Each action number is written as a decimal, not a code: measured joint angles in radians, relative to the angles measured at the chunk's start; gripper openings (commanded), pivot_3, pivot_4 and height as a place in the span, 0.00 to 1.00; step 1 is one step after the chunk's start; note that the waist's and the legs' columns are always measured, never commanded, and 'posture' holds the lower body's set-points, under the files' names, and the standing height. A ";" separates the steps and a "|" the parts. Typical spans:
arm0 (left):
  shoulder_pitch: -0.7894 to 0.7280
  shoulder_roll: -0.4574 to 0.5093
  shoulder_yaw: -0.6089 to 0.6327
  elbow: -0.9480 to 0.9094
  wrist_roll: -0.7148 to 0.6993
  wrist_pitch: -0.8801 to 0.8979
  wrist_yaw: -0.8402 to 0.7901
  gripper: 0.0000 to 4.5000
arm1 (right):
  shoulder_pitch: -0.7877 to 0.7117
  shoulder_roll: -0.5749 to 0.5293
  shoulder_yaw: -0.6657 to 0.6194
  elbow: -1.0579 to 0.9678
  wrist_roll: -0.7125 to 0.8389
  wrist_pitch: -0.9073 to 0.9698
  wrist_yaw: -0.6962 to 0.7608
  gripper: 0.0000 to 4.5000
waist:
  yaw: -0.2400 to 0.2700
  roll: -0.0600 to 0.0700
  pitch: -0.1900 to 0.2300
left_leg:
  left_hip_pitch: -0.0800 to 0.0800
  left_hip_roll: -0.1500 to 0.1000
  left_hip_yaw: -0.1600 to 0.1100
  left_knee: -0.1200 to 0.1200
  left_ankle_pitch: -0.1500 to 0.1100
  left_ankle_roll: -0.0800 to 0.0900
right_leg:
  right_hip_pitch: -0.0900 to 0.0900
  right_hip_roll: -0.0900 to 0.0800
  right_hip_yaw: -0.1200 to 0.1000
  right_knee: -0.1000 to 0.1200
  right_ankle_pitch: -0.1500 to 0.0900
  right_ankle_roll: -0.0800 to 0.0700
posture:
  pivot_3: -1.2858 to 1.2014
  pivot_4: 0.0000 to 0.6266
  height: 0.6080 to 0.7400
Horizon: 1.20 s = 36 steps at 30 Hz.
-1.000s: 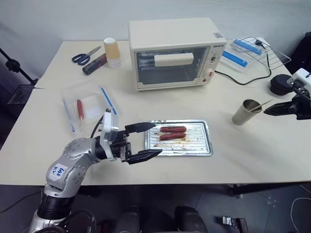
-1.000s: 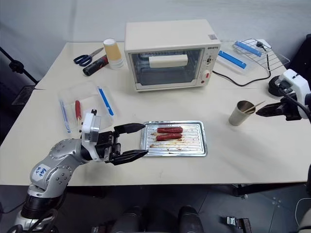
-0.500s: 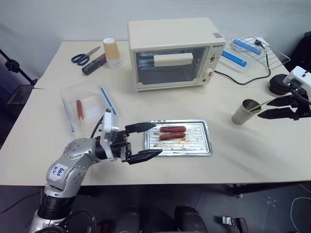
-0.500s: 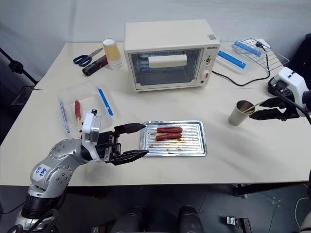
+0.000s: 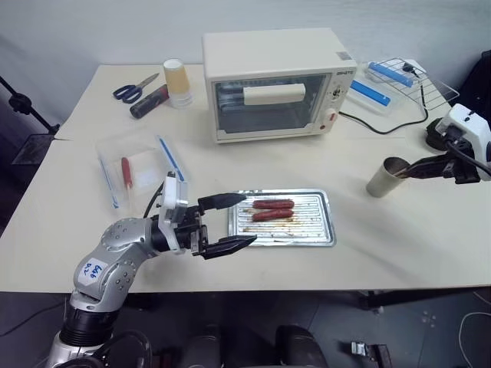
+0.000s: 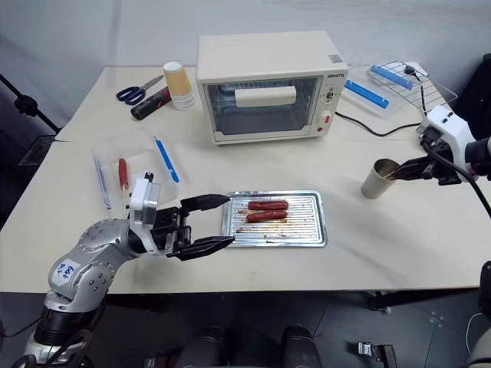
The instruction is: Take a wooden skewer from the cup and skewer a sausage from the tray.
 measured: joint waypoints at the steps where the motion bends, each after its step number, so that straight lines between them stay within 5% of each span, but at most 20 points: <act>1: 0.000 0.000 0.000 0.000 0.000 0.000 0.000 1.00 | 0.001 0.000 0.001 -0.001 0.001 0.000 0.002 0.01 | 0.000 0.000 0.000 | 0.000 0.000 0.000 0.000 0.000 0.000 | 0.000 0.000 0.000 0.000 0.000 0.000 | 0.52 0.24 1.00; 16: -0.008 -0.006 -0.001 0.001 0.002 -0.001 0.000 1.00 | -0.107 -0.006 0.021 -0.002 0.009 0.039 0.060 0.01 | 0.000 0.000 0.000 | 0.000 0.000 0.000 0.000 0.000 0.000 | 0.000 0.000 0.000 0.000 0.000 0.000 | 0.52 0.24 1.00; 23: -0.009 -0.008 -0.002 0.008 0.006 -0.004 -0.011 1.00 | -0.278 -0.169 0.141 0.044 0.036 -0.005 0.098 0.01 | 0.001 0.000 0.000 | -0.001 0.000 -0.001 -0.001 -0.001 0.000 | -0.001 -0.001 0.000 -0.001 0.000 0.000 | 0.52 0.24 1.00; 29: -0.022 -0.037 0.001 0.056 0.020 -0.049 -0.022 1.00 | -0.336 -0.254 0.201 -0.061 0.353 0.144 0.099 0.01 | -0.003 0.001 0.001 | 0.002 0.001 -0.004 -0.001 -0.002 -0.002 | -0.001 0.000 0.000 -0.001 0.000 -0.001 | 0.52 0.24 1.00; 36: -0.061 -0.077 0.010 0.115 0.012 -0.060 -0.020 1.00 | -0.052 -0.229 0.121 -0.406 0.731 0.409 0.099 0.01 | 0.005 0.000 0.001 | 0.000 0.002 -0.007 0.001 -0.003 0.000 | 0.000 -0.001 -0.001 0.000 0.000 0.000 | 0.52 0.24 1.00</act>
